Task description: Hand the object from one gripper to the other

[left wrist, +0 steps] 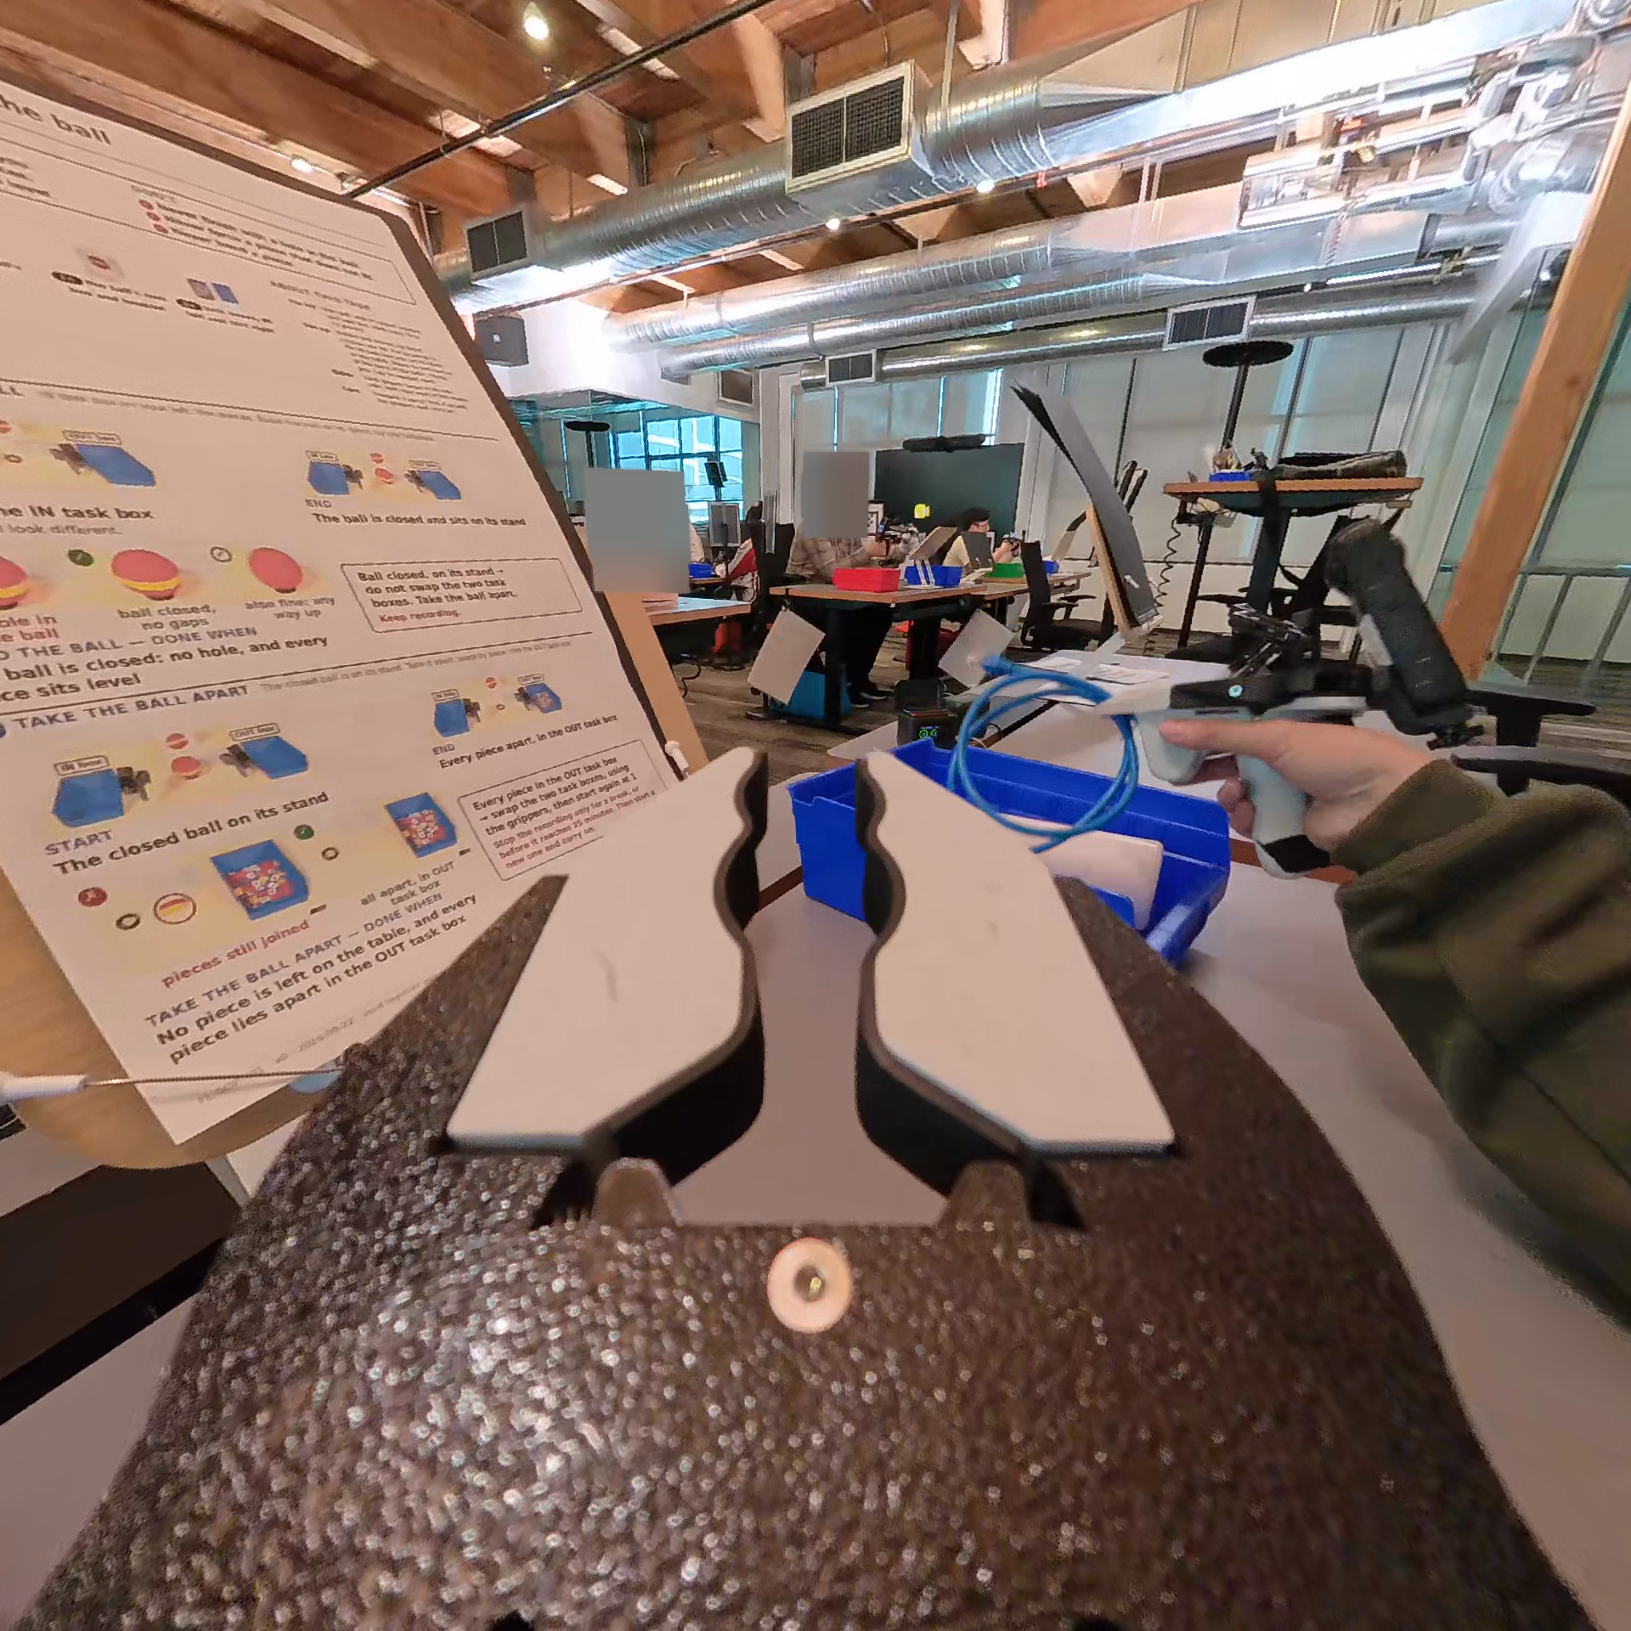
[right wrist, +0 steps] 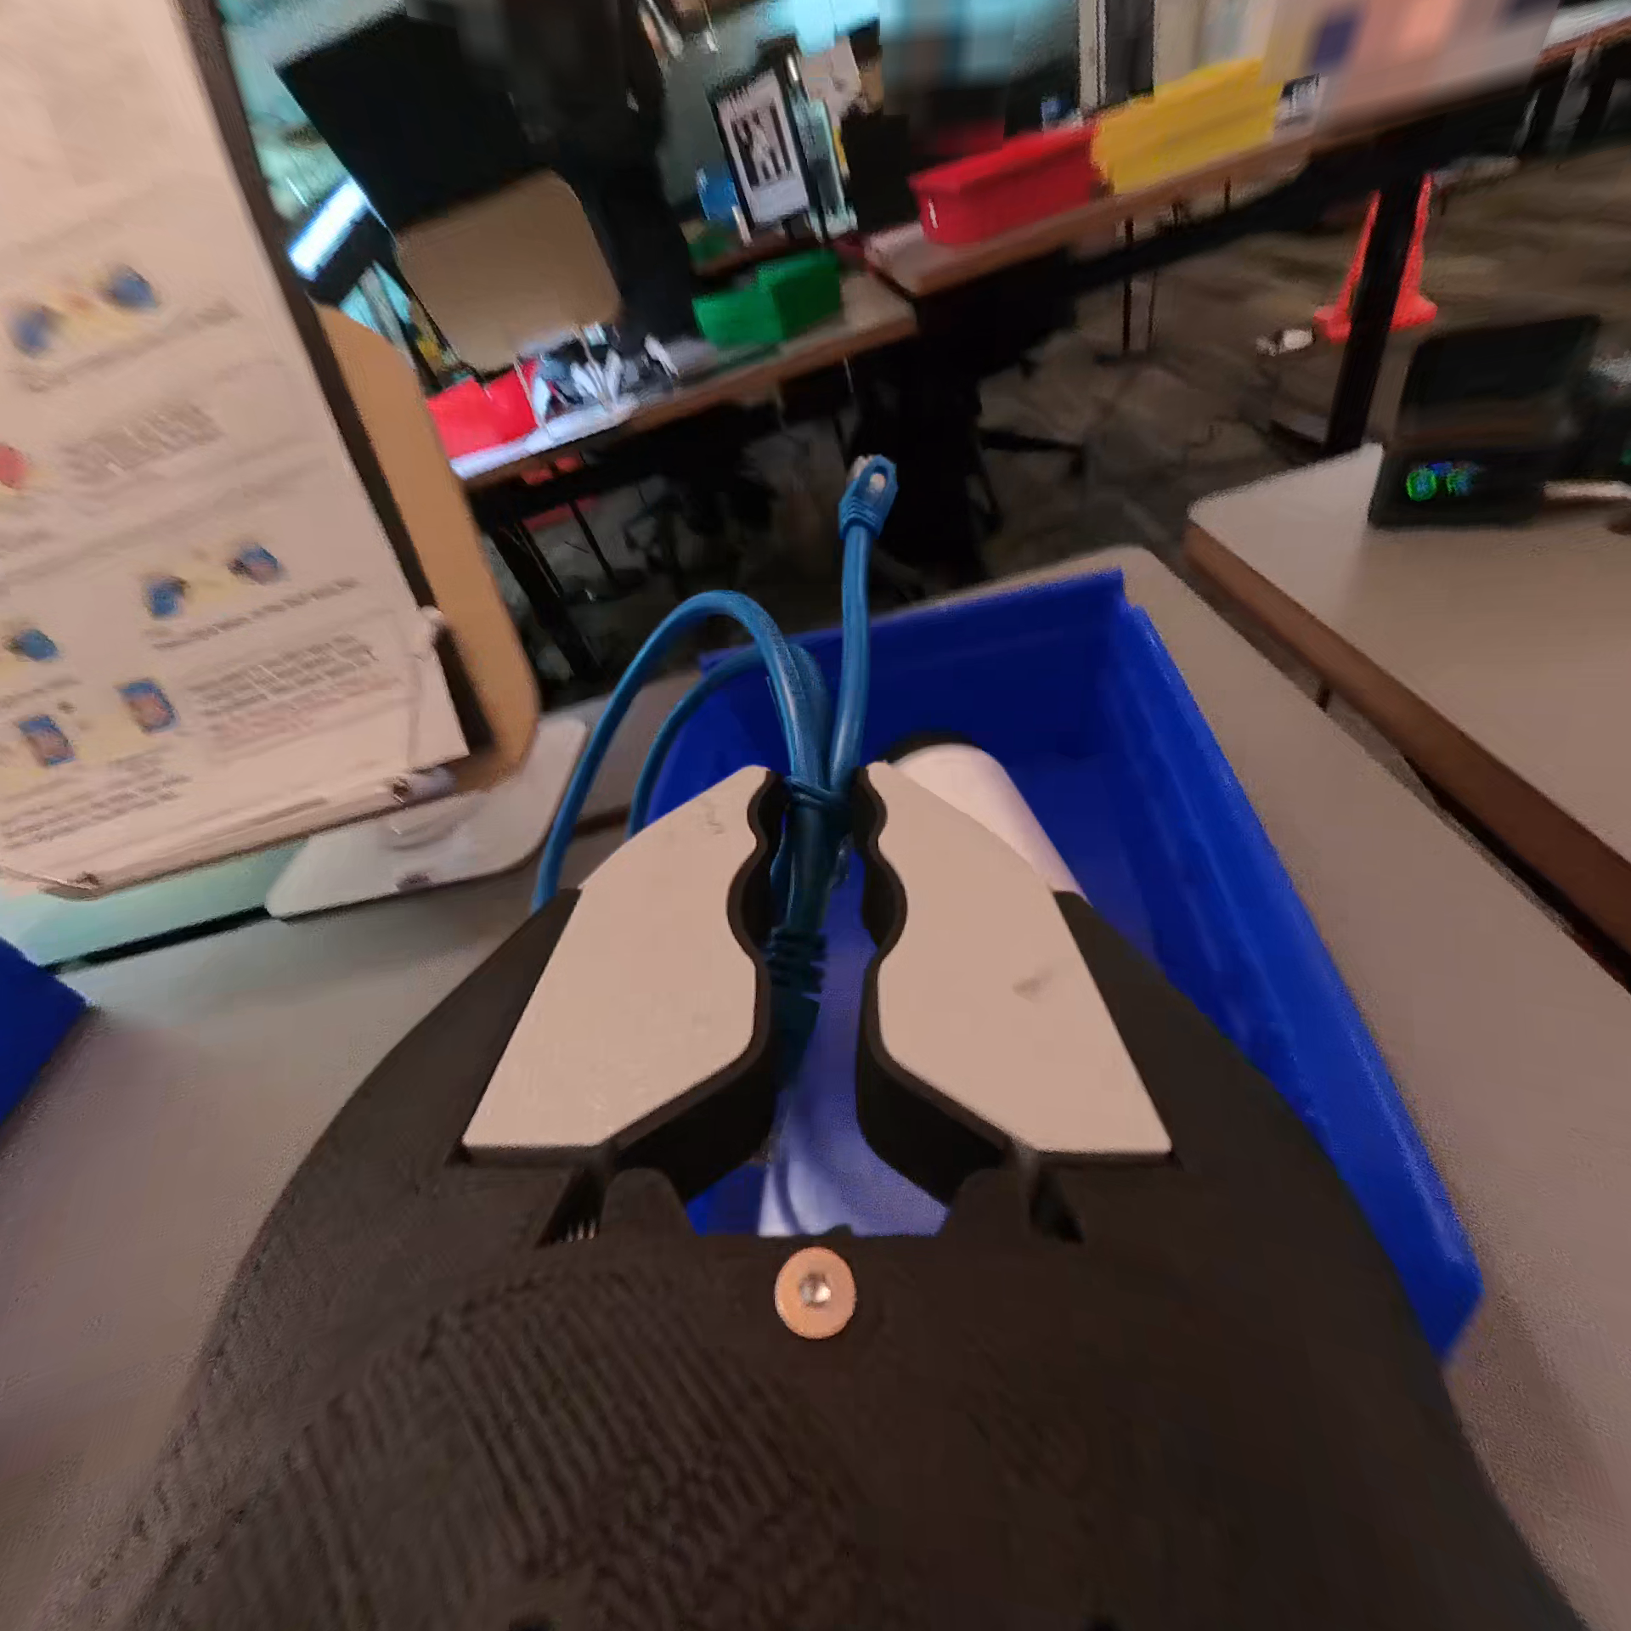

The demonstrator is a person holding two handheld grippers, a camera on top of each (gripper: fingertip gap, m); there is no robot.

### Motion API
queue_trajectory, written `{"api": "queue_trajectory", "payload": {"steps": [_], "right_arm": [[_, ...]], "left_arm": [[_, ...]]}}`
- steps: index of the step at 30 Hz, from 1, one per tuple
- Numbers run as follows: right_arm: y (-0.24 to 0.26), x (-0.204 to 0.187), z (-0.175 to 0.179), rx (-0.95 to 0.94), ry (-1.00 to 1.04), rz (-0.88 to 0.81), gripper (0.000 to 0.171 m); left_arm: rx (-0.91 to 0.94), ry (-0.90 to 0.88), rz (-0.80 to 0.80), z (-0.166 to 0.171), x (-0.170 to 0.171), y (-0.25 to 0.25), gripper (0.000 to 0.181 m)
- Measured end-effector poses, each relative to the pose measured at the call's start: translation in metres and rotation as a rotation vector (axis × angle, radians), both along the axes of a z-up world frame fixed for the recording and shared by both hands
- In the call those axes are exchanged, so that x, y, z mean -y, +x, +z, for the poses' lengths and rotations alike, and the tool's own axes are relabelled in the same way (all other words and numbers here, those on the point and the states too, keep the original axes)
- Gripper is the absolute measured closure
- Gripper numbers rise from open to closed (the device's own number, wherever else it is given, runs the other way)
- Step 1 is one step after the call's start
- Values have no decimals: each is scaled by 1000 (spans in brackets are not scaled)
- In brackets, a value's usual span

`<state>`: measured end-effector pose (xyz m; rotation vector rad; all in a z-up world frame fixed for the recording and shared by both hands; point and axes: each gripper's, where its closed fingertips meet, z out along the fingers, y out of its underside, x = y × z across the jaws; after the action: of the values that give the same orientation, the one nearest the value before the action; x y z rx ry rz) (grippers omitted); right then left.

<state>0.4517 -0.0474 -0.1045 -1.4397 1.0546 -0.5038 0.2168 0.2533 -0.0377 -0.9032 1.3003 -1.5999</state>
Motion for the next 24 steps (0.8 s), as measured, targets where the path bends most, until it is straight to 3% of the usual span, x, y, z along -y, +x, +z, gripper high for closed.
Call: {"api": "queue_trajectory", "payload": {"steps": [6, 11, 16, 20, 24], "right_arm": [[6, -3, -57, -171, -189, 47, 155], [2, -14, -63, -168, -310, 63, 152], [6, 0, -52, -92, -497, -50, 99], [-1, -8, -19, 67, -639, -128, 86], [-12, -41, -4, 147, -702, -85, 79]], "left_arm": [[-18, 32, -17, -2, 8, 0, 164], [-50, 74, -32, -6, 16, 1, 164], [-109, 87, -45, -16, 22, 4, 162], [-196, 141, -45, -32, 26, 10, 157], [-264, 211, -60, -45, 35, 12, 149]]}}
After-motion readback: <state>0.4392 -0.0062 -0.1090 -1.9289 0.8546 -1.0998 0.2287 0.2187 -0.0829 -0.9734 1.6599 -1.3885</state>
